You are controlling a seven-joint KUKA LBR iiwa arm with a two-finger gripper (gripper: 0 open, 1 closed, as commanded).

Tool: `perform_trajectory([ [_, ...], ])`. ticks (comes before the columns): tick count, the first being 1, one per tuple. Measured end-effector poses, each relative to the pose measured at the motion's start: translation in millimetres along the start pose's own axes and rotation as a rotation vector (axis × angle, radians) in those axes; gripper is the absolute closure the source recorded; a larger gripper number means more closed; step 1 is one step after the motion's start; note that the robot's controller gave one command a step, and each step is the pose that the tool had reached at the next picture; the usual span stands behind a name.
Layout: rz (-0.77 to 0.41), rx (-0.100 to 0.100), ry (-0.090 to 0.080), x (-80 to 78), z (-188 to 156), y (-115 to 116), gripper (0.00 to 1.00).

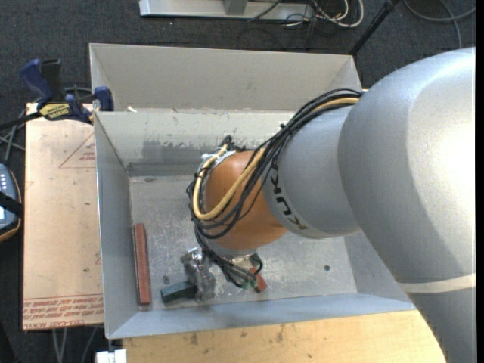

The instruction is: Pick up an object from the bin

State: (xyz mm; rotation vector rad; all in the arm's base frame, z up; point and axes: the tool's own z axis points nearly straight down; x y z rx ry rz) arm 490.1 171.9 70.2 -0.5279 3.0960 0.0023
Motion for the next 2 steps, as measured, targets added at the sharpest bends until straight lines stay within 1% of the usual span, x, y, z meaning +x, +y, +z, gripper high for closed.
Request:
perform_trajectory([
  [1,0.000,0.000,0.000,0.0,0,0,1.00],
  [2,-0.032,0.000,-0.001,-15.5,-132,6,1.00],
])
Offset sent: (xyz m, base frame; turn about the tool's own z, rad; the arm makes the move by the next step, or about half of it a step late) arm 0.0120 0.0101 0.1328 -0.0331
